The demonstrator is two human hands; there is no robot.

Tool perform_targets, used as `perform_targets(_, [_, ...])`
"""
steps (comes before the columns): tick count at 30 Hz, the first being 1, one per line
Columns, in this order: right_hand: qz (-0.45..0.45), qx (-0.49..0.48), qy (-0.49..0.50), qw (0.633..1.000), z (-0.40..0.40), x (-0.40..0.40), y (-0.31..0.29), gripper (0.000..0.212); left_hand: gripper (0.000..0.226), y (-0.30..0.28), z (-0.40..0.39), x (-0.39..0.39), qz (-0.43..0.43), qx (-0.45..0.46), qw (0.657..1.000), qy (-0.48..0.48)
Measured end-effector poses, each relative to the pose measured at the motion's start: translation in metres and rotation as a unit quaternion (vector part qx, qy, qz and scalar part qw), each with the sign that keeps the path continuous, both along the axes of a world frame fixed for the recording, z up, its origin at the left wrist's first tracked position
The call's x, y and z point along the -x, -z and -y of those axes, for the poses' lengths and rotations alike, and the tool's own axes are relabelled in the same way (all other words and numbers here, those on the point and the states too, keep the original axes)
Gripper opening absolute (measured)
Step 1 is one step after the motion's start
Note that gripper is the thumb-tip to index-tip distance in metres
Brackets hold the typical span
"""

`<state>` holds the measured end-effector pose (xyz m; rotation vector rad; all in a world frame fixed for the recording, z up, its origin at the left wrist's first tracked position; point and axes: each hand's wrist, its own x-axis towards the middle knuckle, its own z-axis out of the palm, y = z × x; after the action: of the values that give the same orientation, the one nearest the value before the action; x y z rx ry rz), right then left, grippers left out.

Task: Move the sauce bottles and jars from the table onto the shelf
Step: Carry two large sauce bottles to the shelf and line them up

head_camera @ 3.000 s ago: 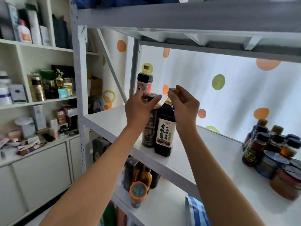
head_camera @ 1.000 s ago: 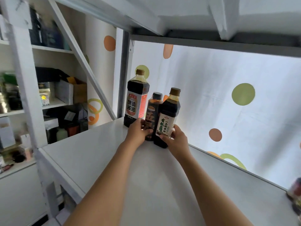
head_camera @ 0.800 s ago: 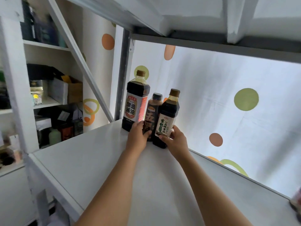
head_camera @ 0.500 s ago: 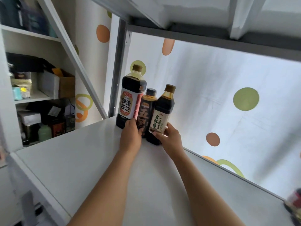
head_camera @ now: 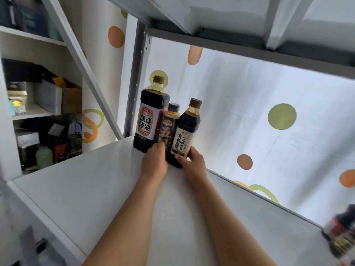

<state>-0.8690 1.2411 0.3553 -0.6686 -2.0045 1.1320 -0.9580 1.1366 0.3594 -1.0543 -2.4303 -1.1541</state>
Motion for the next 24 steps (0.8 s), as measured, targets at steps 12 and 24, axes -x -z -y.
perform_targets(12, [0.090,-0.020,0.145,0.985,0.007,-0.042,0.007,0.038,0.019,-0.013,-0.015,-0.046,-0.203,-0.032,0.966,0.154])
perform_targets(24, [0.353,-0.201,0.090,0.910,0.037,-0.165,0.007,0.031,0.019,0.001,0.006,-0.090,-0.201,0.162,0.949,0.178])
